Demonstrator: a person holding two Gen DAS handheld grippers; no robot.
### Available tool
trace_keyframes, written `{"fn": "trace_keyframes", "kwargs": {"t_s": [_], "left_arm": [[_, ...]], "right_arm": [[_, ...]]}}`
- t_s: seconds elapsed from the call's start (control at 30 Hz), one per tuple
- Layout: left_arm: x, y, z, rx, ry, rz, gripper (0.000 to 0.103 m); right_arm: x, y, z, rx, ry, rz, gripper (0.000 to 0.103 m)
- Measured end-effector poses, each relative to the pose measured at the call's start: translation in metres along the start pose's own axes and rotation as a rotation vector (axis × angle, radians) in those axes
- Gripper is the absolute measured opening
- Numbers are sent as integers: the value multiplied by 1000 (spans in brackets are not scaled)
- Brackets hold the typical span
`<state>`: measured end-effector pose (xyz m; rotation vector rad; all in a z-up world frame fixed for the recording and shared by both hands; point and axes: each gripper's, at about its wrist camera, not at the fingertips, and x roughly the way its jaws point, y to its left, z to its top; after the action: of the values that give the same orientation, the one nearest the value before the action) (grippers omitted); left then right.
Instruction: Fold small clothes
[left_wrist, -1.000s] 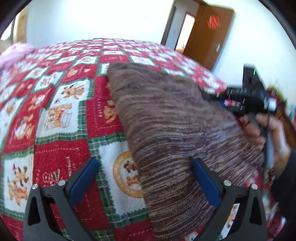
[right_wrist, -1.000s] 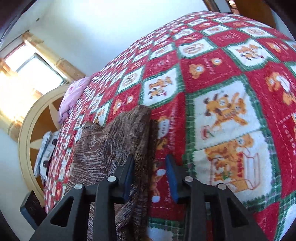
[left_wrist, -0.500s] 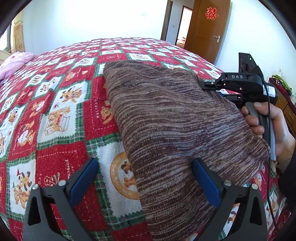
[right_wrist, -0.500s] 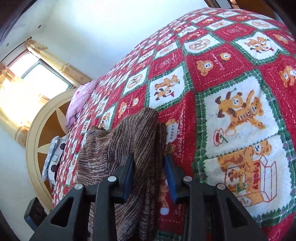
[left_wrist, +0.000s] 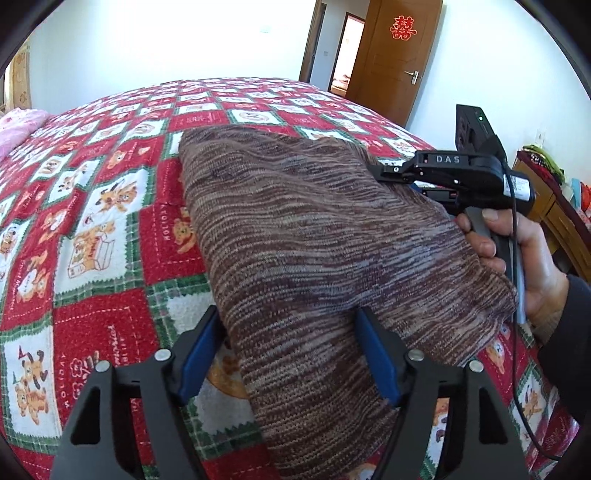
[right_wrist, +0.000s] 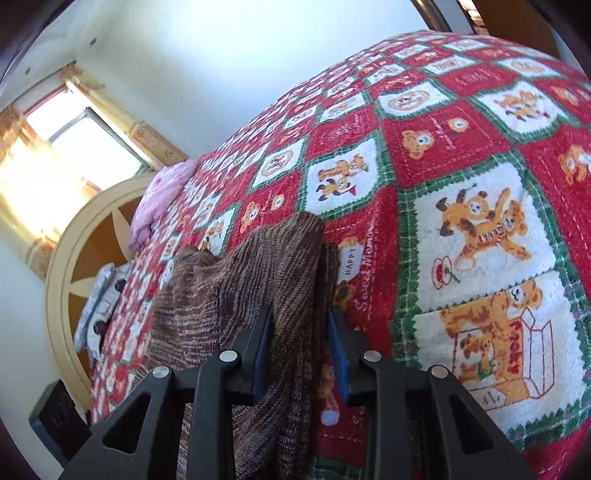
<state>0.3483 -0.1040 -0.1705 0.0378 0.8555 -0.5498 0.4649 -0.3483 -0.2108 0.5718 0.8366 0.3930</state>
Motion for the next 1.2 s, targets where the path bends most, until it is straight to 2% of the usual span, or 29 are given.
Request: {"fn": "trace_keyframes", "kwargs": {"t_s": [0.03,0.07,0.13,0.3,0.37,0.4,0.47,0.57,0.8,1.2], "left_arm": [[-1,0,0,0,-5,-6,69],[-2,0,-1,-2,-13,-15,61],[-5,4,-2,-24,-30,-29,52],[0,5,0,-41,-18,-37,56],[0,3,0,-31,-15,-33,56],[-1,3,0,-33,-19,-34,53],[-4,8,0,-52,-28,-46,33],[-10,10,3,-70,-24,-56,23],[-33,1,5,-70,-52,-34,19],[-63,-7,-1,-15,-71,6,19]], "right_arm": [[-1,1,-1,-5,0,30,17],[-2,1,-2,-8,3,55,16],[0,-3,-2,13,11,49,16],[3,-5,-1,36,17,57,16],[2,1,-1,3,14,39,16],[1,3,-2,-6,11,33,15],[-1,5,-2,-11,8,23,14],[-9,10,-2,-9,-13,23,14],[-27,27,-9,-24,-46,2,14],[-40,54,-25,-29,-43,56,14]]}}
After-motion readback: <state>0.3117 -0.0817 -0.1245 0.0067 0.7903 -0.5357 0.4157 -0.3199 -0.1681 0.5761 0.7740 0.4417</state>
